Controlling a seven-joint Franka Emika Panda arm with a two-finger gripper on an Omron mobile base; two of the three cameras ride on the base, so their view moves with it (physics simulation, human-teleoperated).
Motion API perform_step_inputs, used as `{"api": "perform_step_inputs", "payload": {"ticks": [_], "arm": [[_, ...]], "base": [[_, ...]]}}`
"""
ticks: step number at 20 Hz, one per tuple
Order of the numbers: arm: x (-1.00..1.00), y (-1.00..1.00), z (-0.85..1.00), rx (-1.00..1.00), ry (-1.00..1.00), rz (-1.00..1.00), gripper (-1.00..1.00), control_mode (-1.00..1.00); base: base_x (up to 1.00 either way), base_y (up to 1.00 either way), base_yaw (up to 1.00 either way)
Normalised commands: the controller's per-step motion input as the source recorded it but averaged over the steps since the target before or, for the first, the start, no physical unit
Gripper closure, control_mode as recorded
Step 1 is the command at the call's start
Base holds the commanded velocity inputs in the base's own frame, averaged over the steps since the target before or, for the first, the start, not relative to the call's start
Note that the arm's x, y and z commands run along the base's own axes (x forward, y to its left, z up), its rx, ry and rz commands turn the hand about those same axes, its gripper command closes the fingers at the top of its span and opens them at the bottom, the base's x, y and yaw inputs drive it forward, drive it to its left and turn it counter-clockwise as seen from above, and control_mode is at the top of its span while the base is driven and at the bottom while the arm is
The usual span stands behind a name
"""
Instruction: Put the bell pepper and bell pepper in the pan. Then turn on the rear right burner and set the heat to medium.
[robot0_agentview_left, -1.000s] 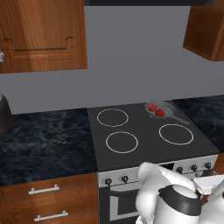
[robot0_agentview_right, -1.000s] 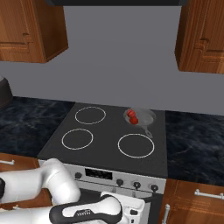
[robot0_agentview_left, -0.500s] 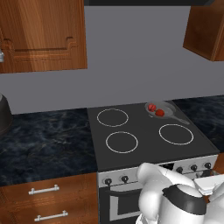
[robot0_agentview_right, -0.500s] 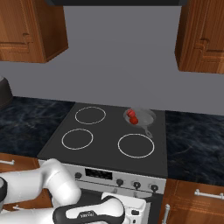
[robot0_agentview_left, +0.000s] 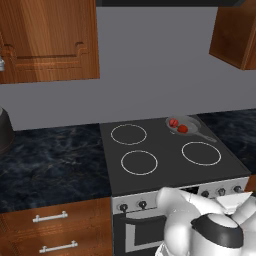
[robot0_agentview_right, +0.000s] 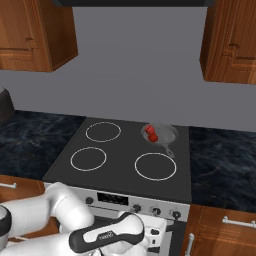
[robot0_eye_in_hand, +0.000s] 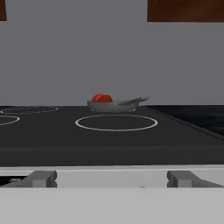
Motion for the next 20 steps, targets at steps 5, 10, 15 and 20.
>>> {"api": "perform_step_inputs", "payload": {"ticks": [5,10,15,20], "arm": [[0.15,0.0,-0.12,0.0,0.0,0.0,-1.0,-1.0],[0.0,-0.04,-0.36,0.0,0.0,0.0,-1.0,-1.0],[0.0,-0.16,-0.29,0.0,0.0,0.0,-1.0,-1.0],[0.0,-0.28,-0.07,0.0,0.0,0.0,-1.0,-1.0]], "base": [[0.0,0.0,0.0],[0.0,0.0,0.0],[0.0,0.0,0.0],[0.0,0.0,0.0]]}}
